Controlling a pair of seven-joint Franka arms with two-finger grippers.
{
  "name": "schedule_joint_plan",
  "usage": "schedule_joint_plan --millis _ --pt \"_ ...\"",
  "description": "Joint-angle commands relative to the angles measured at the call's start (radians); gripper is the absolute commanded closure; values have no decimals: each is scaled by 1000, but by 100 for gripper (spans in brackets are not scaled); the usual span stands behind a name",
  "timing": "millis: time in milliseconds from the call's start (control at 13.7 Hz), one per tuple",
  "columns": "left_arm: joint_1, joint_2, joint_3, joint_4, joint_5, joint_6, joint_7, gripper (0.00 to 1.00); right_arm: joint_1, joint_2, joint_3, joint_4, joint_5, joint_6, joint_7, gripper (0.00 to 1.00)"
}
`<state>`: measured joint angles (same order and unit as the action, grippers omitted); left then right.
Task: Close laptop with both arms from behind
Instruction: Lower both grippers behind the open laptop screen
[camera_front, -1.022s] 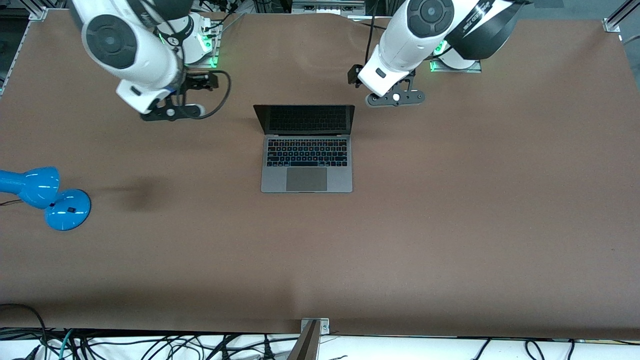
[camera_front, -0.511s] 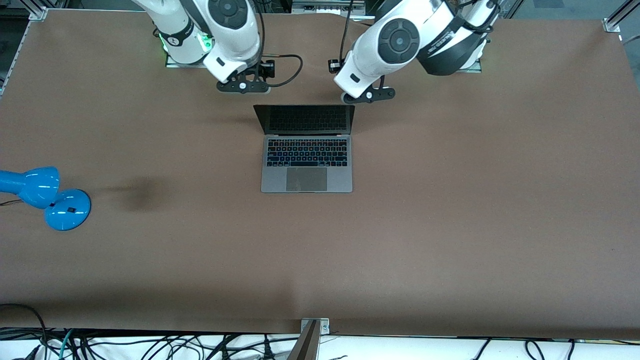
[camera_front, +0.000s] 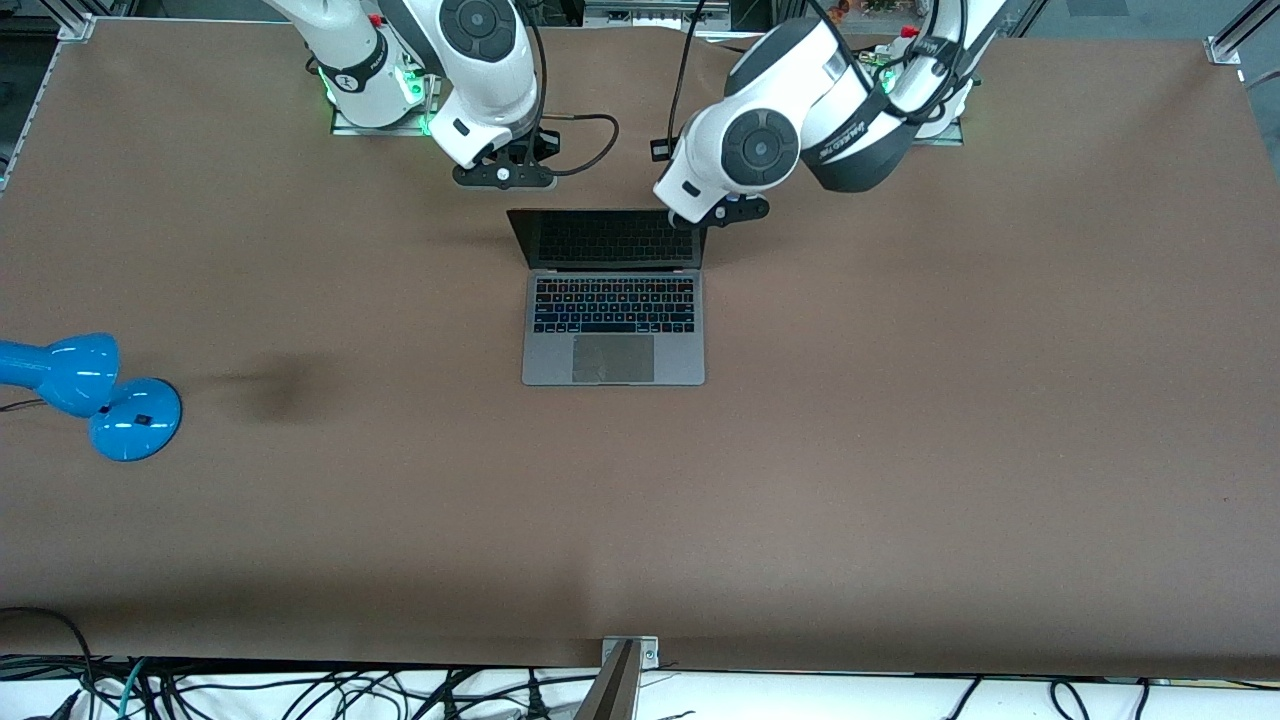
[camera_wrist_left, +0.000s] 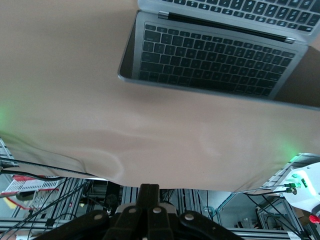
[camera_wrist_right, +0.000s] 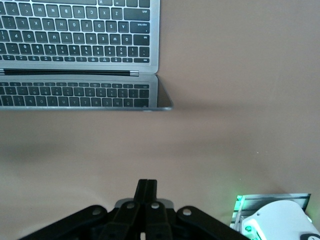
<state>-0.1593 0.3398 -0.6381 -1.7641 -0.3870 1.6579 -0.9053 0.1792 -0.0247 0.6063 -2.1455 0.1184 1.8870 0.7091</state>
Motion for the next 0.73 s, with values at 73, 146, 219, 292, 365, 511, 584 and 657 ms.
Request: schedule_joint_plan --millis 73,146,219,292,365,511,584,657 --pt "-2 37 3 5 36 32 2 100 -3 29 13 -10 -14 72 4 100" --pt "-2 48 3 8 63 45 0 100 -4 38 13 -8 -35 78 1 100" --pt "-3 62 3 9 92 65 0 100 -4 43 13 -7 -52 78 -2 100" --pt "-3 76 3 11 102 92 0 100 -4 48 13 -4 -63 80 -2 100" --pt "-3 90 6 12 106 115 0 100 -4 63 13 -1 -74 92 -2 100" --pt "-3 111 11 14 132 151 0 100 -4 81 13 3 -103 122 -2 100" --pt "-3 123 11 14 148 161 0 100 -6 91 12 9 -118 136 -2 100" --pt "-3 136 11 23 151 169 2 100 -10 101 12 18 -138 147 -2 100"
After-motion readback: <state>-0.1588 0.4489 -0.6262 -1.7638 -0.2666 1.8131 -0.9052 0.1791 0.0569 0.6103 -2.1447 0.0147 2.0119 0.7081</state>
